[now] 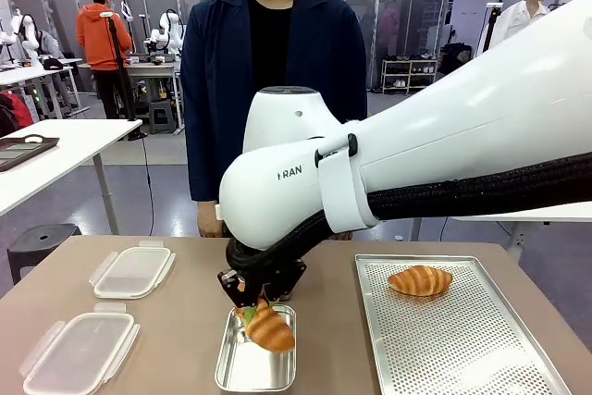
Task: Place the bread into the airtight container.
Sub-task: Pick up a Butter Roll and place it into an empty Airtight Container.
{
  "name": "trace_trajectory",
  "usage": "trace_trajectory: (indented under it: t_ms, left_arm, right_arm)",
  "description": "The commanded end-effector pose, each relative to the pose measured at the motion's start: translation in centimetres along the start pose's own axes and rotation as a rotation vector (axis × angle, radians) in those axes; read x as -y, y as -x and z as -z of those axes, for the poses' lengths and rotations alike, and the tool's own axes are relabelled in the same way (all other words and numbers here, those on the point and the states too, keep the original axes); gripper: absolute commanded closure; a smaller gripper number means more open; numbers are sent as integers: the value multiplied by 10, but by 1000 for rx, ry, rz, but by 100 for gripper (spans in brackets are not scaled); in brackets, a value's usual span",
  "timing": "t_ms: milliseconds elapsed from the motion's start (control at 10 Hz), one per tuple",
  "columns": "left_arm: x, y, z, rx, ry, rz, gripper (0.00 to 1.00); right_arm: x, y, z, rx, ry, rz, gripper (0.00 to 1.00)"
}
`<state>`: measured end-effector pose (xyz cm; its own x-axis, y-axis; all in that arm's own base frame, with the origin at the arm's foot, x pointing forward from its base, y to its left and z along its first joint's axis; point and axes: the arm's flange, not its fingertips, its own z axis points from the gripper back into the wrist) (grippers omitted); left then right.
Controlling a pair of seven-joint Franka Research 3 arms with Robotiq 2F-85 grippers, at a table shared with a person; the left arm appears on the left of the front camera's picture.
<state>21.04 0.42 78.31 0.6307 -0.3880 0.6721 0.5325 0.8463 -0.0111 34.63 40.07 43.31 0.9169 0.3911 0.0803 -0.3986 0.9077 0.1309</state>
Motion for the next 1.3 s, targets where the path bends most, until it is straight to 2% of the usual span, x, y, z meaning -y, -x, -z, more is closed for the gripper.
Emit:
trace_trajectory:
  t_ms: [0,200,300,400,500,800,1200]
  left_arm:
    - [1,-1,0,3,21,17,0]
    - [1,-1,0,3,21,17,0]
    - [1,-1,0,3,21,17,0]
    - [1,-1,0,3,21,17,0]
    - [1,-1,0,3,21,17,0]
    - [1,-1,0,3,21,17,0]
    - [1,-1,0,3,21,17,0]
  right_arm:
    - [-15,2,-4,-16,-23,188,76]
    - [-21,1,-5,-42,8,331,76]
    - [-24,1,-3,1,-32,389,76]
    - [-17,15,51,27,-21,433,76]
    - [-11,11,60,52,24,441,76]
    - [-4,1,98,89,39,431,76]
    - [-1,-7,107,83,46,421,76]
